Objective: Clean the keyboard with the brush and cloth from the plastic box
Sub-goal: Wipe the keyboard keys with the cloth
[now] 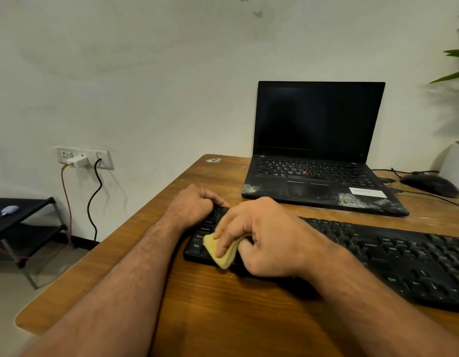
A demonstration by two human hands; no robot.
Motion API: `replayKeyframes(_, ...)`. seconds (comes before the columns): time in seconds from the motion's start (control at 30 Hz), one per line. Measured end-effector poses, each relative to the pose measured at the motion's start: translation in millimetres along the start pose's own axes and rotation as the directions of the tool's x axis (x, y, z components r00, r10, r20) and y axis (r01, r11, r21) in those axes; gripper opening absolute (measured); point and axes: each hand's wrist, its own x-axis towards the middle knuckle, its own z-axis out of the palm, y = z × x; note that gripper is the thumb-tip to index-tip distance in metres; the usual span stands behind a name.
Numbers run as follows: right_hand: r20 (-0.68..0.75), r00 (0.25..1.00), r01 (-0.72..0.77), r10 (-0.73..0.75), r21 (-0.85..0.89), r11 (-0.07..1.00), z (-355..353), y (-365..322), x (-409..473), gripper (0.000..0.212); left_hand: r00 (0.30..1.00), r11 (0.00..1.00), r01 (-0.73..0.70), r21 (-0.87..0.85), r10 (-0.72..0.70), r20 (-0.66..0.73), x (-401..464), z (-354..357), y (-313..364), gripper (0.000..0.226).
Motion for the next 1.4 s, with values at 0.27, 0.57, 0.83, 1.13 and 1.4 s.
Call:
replayKeyframes(0.27, -0.123, 0.979, -0.181, 0.160, -0.192, 0.965, 4, 27, 15, 0.059, 1.000, 1.000, 0.010, 0.005, -0.010, 0.003, 1, 1, 0, 0.042)
replayKeyframes(0.57, -0.224, 0.942, -0.306, 0.249, -0.276, 0.911, 7, 40, 28, 0.048, 0.999, 0.998, 0.048, -0.028, -0.048, 0.013, 2, 2, -1, 0.037)
replayKeyframes(0.83, -0.099, 0.995, -0.029, 0.021, -0.075, 0.997, 3, 7, 7, 0.043, 1.000, 1.000, 0.009, 0.022, -0.009, -0.011, 3, 0, -2, 0.047)
replayKeyframes(1.13, -0.075, 0.994, 0.066, -0.082, -0.190, 0.980, 6, 15, 8, 0.037, 1.000, 1.000, -0.006, 0.014, 0.006, -0.029, 0, 0, -1, 0.049)
replayKeyframes(1.4, -0.015, 0.989, 0.142, -0.146, -0.162, 0.977, 9, 11, 4, 0.043, 1.000, 1.000, -0.008, 0.010, 0.008, -0.028, -1, 1, 1, 0.049)
